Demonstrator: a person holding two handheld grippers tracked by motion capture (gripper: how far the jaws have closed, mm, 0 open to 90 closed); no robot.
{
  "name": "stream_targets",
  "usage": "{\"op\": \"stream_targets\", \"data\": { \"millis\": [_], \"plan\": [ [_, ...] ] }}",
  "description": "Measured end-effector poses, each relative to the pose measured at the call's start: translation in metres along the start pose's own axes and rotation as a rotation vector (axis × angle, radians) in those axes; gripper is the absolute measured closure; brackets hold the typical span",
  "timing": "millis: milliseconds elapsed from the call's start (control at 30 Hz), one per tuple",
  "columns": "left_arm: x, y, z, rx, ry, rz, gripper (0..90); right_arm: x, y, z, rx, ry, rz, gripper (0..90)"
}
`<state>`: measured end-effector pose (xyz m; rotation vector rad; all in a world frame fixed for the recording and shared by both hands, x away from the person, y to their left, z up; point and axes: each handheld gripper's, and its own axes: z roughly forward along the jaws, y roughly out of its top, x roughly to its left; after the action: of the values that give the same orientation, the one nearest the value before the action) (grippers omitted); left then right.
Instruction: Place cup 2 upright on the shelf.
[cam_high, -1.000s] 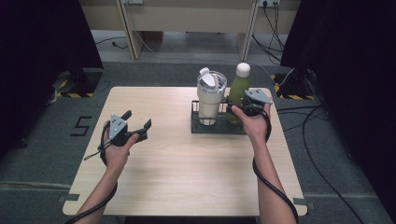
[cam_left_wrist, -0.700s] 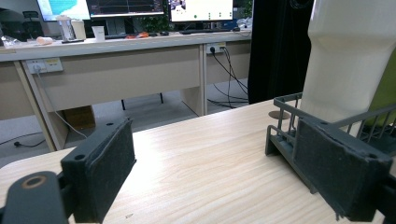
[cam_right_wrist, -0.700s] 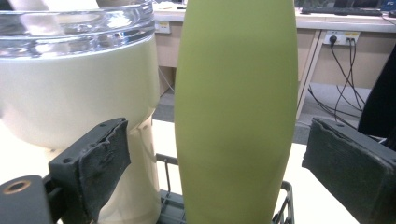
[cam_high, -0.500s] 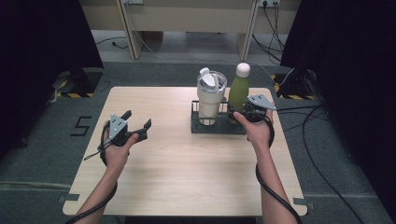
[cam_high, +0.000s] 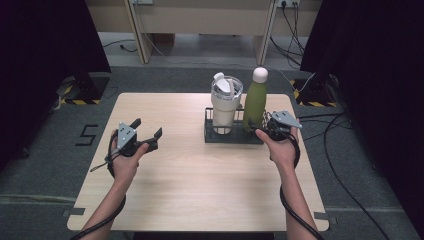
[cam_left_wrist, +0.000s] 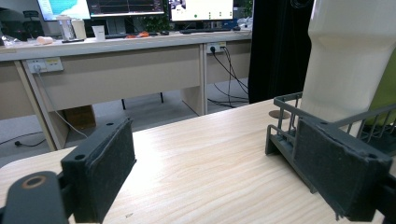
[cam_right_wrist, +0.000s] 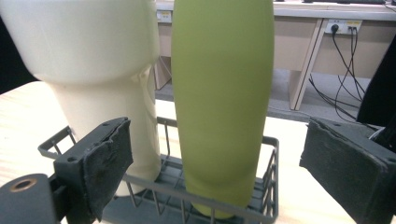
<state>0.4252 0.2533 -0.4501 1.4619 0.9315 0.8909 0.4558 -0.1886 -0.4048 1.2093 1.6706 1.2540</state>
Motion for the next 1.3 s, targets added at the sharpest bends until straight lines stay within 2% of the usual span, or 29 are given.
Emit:
{"op": "stream_targets", "data": {
  "millis": [300, 1300],
  "plan": [
    [0.0, 0.0, 0.0, 0.0, 0.001, 0.0, 12.2, -0.002, -0.01, -0.013, 0.009, -0.004, -0.009, 9.4],
    [-0.001, -0.001, 0.0, 0.005, 0.0, 0.004, 12.5, -0.008, -0.059, -0.041, 0.029, -0.005, 0.016, 10.6]
  ]
}}
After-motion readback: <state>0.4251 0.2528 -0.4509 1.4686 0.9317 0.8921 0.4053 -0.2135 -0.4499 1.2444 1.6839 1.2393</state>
